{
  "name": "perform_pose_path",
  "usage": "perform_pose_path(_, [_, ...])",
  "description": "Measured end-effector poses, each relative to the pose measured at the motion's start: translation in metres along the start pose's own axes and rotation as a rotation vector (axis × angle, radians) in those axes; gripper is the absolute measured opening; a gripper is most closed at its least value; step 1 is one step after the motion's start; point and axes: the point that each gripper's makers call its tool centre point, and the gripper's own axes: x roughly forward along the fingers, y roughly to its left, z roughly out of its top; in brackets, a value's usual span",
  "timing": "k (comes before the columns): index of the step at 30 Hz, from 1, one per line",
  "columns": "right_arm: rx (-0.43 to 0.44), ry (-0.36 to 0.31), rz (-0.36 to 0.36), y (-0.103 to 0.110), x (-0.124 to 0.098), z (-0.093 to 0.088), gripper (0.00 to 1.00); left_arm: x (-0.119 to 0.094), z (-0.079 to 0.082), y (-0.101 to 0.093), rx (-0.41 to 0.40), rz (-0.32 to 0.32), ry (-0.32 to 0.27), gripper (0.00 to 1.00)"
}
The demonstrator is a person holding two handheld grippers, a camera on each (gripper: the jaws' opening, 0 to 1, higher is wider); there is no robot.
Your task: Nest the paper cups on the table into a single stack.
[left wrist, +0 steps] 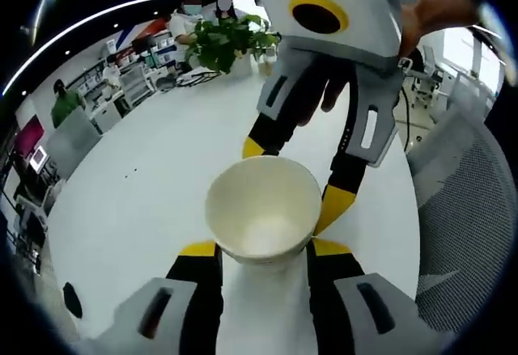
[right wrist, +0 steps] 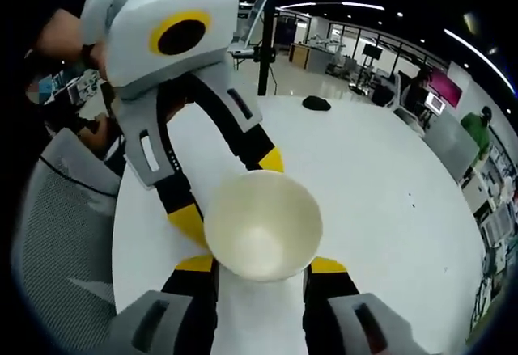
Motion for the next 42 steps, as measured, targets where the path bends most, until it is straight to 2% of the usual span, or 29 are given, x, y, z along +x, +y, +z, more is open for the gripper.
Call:
perform_pose_path(4, [-0.041,0.004,0.019,0.005,0.008,0.014,0.39,-0.009,-0.013,0.009,-0.026,0.018,0.005,0.40])
perform_pose_path(13, [-0.057,0.010,0.056,0.010,0.029,0.025,0.39,-0.019,-0.032,0.016,-0.051,0.038,0.020,0.40])
perform_pose_path(23, [-0.048,0.007,0.066,0.014,0.030,0.028,0.39,-0.021,-0.038,0.018,-0.081,0.031,0.007,0.40])
perform_pose_path(25, [-0.048,0.008,0.066,0.012,0.036,0.025,0.39,-0.021,-0.038,0.018,-0.084,0.029,0.004,0.40])
perform_pose_path(34, [-0.035,0.017,0.061,0.014,0.032,0.023,0.39,-0.019,-0.044,0.018,-0.112,0.015,0.010,0.38])
perform_pose_path(39, [-0.020,0.023,0.051,0.014,0.028,0.020,0.42,-0.023,-0.052,0.013,-0.110,0.016,0.025,0.40])
perform_pose_path(42, [0.020,0.009,0.020,0.011,0.023,0.019,0.44,-0.030,-0.059,0.007,-0.160,0.031,0.018,0.42])
